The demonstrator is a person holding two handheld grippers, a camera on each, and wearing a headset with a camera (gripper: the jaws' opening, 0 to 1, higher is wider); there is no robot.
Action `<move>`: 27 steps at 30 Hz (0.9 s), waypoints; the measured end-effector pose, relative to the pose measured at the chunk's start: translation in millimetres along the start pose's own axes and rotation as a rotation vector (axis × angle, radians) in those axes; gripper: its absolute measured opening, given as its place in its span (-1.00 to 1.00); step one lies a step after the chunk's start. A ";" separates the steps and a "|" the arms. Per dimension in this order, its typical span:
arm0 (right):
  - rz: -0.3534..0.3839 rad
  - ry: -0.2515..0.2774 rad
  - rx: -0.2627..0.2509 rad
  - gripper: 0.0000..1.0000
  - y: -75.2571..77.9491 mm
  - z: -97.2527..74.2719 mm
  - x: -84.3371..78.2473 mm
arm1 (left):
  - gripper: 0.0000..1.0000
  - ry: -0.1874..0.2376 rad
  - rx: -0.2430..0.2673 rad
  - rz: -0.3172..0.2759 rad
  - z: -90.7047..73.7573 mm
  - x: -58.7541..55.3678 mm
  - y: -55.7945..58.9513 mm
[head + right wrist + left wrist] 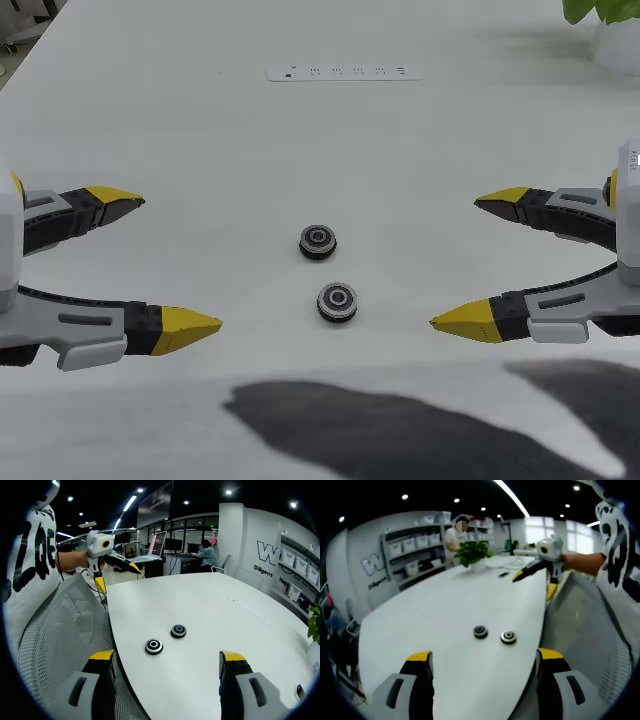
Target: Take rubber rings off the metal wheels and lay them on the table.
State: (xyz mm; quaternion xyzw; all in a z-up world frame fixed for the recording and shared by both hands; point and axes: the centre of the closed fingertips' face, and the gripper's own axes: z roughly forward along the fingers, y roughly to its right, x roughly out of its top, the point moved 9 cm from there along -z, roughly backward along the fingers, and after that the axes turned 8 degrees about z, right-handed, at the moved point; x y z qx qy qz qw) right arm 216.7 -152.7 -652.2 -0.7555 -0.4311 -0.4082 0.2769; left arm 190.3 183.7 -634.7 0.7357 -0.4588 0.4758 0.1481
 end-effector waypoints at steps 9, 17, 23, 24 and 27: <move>-0.005 -0.009 0.001 0.50 -0.9 0.8 -2.6 | 0.71 -0.004 0.000 -0.001 -0.4 -1.7 1.8; -0.008 -0.007 -0.001 0.49 1.9 -0.8 -2.1 | 0.71 -0.005 0.005 -0.002 -1.4 -1.9 2.1; -0.010 -0.008 0.002 0.48 -2.5 0.0 -0.5 | 0.71 -0.009 0.004 -0.004 -1.2 -2.3 3.3; -0.010 -0.009 0.003 0.48 -3.0 0.2 -0.5 | 0.71 -0.010 0.004 -0.004 -1.1 -2.4 3.5; -0.007 -0.009 0.002 0.48 -3.0 1.1 -1.7 | 0.71 -0.011 0.002 -0.004 -0.6 -2.4 4.0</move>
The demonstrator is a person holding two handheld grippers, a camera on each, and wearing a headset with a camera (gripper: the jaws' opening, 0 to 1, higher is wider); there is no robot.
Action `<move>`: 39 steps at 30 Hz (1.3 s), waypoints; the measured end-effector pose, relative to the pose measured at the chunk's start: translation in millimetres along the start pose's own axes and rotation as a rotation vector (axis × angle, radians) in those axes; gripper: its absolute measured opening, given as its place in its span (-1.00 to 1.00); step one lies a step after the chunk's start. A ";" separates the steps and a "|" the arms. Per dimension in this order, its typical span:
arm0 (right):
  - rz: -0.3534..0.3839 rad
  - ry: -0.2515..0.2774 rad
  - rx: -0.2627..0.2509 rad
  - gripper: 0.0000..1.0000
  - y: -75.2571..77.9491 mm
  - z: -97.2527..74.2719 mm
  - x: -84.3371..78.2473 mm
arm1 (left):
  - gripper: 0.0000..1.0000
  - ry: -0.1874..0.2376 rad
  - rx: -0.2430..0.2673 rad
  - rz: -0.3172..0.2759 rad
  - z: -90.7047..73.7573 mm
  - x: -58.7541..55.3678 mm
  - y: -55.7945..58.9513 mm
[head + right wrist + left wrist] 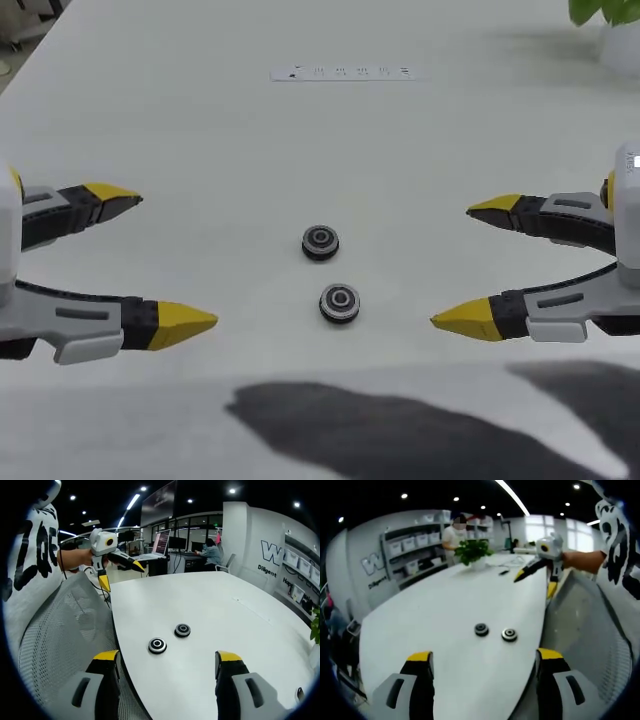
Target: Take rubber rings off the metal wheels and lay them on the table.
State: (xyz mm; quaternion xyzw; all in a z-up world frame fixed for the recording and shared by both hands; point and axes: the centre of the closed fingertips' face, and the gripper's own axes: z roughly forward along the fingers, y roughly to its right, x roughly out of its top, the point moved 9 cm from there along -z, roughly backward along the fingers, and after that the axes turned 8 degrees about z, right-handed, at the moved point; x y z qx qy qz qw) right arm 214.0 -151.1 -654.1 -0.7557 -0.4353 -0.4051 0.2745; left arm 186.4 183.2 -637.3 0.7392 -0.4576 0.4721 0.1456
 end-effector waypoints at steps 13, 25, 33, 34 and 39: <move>0.022 0.002 -0.003 0.38 -0.7 1.3 -1.5 | 0.71 -0.003 -0.004 0.003 2.1 0.0 0.5; 0.030 0.004 -0.011 0.35 1.2 -0.5 -1.6 | 0.71 -0.007 -0.007 0.004 2.9 -0.7 0.3; 0.044 0.049 -0.026 0.46 4.4 -1.8 4.6 | 0.70 -0.008 -0.007 0.010 2.9 0.2 -1.0; 0.045 0.049 -0.026 0.46 4.5 -1.8 4.6 | 0.70 -0.008 -0.007 0.010 2.9 0.3 -1.2; 0.042 0.031 -0.016 0.48 3.2 -0.5 3.6 | 0.69 -0.009 -0.010 0.008 3.5 0.4 -1.6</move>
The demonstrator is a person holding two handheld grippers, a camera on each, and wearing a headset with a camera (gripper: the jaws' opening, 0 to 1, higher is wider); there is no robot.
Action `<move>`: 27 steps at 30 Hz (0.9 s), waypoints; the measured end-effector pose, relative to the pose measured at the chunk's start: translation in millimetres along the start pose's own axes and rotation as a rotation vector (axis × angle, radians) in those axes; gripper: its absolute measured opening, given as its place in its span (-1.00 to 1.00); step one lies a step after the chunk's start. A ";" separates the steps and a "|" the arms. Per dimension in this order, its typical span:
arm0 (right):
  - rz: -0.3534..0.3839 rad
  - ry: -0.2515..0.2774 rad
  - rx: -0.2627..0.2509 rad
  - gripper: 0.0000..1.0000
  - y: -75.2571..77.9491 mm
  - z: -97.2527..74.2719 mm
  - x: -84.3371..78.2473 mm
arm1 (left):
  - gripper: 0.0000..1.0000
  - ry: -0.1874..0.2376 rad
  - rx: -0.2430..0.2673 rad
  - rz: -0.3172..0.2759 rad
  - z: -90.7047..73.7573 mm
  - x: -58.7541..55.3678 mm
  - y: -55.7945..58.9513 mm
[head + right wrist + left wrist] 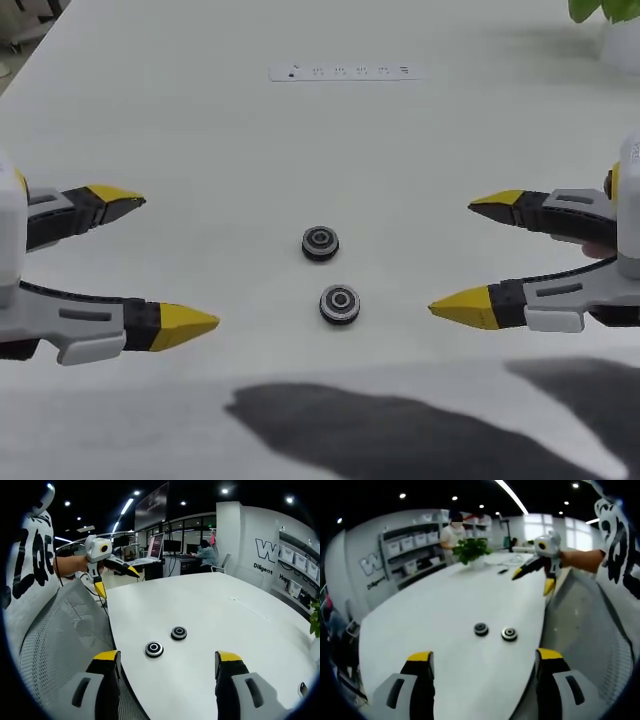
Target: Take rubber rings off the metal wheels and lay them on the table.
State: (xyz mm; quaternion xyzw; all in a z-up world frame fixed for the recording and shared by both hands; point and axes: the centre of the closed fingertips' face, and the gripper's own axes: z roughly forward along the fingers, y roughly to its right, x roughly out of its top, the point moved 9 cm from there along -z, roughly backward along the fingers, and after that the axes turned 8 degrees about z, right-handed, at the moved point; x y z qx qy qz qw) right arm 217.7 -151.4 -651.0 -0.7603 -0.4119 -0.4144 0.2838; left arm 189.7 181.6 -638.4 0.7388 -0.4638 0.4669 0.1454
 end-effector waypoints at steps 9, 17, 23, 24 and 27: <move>-0.014 0.004 0.000 0.51 2.7 0.8 1.5 | 0.65 0.004 -0.005 -0.008 0.8 -1.1 -0.8; -0.032 -0.001 0.011 0.47 0.9 3.7 1.3 | 0.67 -0.005 -0.001 -0.021 1.8 -5.2 -2.4; -0.040 -0.004 0.024 0.44 0.3 7.3 2.1 | 0.66 0.001 -0.006 -0.011 4.0 -3.9 -3.2; -0.042 -0.003 0.027 0.44 0.3 8.2 2.4 | 0.66 0.002 -0.007 -0.010 4.5 -3.5 -3.4; -0.037 0.003 0.038 0.40 0.9 10.6 4.4 | 0.65 0.006 -0.012 -0.005 6.4 -1.9 -3.9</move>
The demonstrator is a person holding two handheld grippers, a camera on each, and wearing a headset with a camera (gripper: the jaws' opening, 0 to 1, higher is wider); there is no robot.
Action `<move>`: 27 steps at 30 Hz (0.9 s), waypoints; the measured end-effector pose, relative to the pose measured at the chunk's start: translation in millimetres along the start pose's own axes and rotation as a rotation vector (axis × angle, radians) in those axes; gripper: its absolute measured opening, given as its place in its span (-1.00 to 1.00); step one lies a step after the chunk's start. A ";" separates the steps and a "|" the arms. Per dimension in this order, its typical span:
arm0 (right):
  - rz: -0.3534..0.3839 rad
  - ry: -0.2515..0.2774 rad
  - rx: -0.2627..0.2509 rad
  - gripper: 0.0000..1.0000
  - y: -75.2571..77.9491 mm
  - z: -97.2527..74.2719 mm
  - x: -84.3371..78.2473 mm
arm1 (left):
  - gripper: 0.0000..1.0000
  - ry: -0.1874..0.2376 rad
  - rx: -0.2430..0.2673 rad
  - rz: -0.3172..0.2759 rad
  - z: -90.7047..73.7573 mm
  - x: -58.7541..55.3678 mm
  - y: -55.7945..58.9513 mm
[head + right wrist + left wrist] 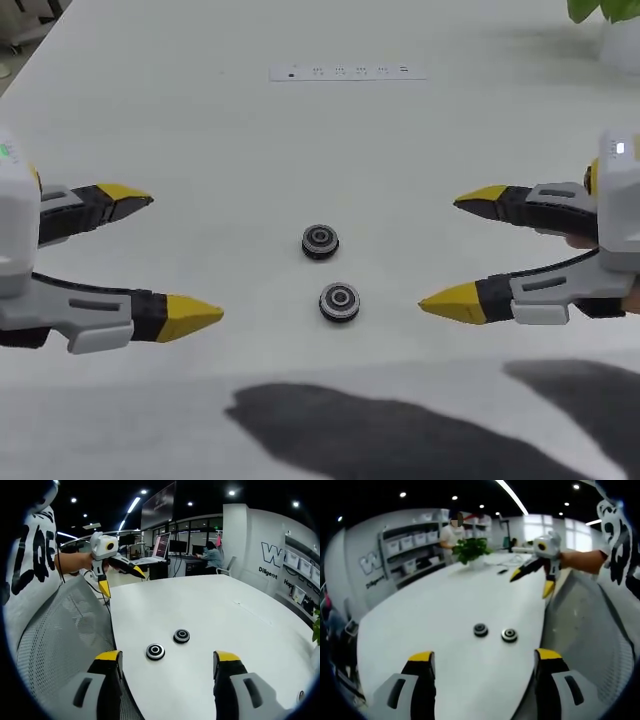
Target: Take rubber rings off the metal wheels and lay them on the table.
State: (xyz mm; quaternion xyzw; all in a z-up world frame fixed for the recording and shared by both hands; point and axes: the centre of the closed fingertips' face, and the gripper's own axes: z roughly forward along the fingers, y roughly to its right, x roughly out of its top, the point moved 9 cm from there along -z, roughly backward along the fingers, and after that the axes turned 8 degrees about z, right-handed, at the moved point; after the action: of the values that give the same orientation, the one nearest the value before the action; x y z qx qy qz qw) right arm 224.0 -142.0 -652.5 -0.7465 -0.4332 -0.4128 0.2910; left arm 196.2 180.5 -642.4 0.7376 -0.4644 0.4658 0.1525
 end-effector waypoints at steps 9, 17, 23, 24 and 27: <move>0.002 0.013 0.018 0.32 8.7 4.9 4.4 | 0.63 0.014 -0.009 0.007 6.5 4.7 -5.2; -0.010 0.006 0.028 0.28 11.9 10.1 5.8 | 0.58 0.017 -0.029 0.016 14.9 12.2 -7.0; -0.016 0.000 0.043 0.26 15.4 14.7 7.9 | 0.60 0.019 -0.039 0.037 22.5 16.4 -8.7; -0.017 -0.001 0.046 0.25 15.7 15.4 8.1 | 0.60 0.019 -0.039 0.038 23.4 16.8 -9.1; -0.018 -0.009 0.062 0.23 16.3 19.2 7.7 | 0.62 0.021 -0.044 0.038 27.3 18.0 -10.7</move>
State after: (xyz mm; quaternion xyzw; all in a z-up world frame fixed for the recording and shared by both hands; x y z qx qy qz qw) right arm 247.7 -131.1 -656.5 -0.7349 -0.4541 -0.3983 0.3083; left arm 222.4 158.4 -639.4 0.7203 -0.4869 0.4658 0.1648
